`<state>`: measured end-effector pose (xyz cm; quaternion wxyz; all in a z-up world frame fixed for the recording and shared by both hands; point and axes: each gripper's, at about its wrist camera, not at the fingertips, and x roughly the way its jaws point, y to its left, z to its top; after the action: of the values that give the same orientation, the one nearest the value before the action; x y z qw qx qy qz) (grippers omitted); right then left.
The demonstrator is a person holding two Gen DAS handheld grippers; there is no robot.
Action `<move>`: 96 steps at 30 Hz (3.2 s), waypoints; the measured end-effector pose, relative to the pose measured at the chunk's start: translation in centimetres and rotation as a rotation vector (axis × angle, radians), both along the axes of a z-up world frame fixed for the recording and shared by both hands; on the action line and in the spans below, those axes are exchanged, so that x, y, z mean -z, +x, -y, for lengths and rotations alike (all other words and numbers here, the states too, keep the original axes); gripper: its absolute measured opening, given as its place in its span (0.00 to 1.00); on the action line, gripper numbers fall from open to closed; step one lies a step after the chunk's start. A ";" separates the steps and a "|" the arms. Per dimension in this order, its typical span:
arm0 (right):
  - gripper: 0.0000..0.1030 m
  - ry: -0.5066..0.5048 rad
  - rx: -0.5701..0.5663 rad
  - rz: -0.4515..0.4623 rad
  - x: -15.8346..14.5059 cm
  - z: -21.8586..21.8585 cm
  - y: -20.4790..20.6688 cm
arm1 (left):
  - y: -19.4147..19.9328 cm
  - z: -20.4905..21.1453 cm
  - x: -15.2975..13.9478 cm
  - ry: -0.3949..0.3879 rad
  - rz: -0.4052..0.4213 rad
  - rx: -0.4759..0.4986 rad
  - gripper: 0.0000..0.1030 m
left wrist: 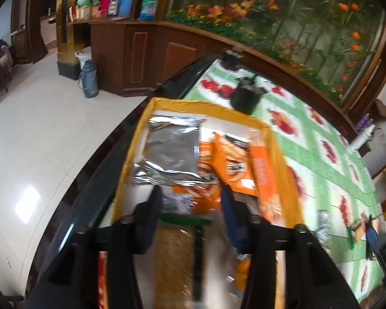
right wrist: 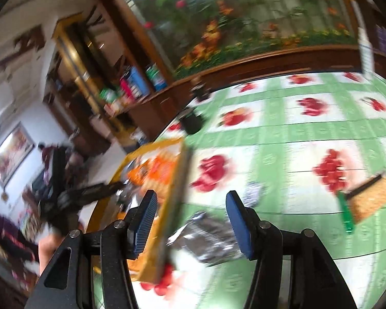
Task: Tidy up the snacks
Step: 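Move both grippers back to the snacks on the tablecloth, then grasp the silver foil pack with the left gripper, then grasp the black-and-white candy with the right gripper while the left holds the foil pack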
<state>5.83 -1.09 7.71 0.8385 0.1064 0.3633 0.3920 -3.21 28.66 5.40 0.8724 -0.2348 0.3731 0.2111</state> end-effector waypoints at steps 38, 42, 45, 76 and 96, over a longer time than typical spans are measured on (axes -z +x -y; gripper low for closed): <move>0.61 0.211 0.170 -0.223 1.7 11.6 3.9 | 9.1 22.8 3.1 -0.022 -0.250 0.520 0.68; 0.61 0.217 0.178 -0.220 1.6 12.0 4.0 | 7.1 23.5 1.5 -0.135 -0.184 0.587 0.69; 0.61 0.228 0.191 -0.227 1.7 12.6 4.1 | 4.8 23.5 0.2 -0.104 -0.168 0.543 0.70; 0.61 0.239 0.248 -0.209 1.4 15.3 4.1 | 2.8 24.2 4.3 0.019 -0.167 0.460 0.57; 0.61 -0.164 -0.105 -0.138 4.3 1.4 3.6 | -1.2 23.9 4.6 0.078 -0.111 0.581 0.57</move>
<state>9.43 -2.46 3.42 0.7957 0.0447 0.4560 0.3962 -4.39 4.80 0.85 0.8828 -0.0725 0.4636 -0.0209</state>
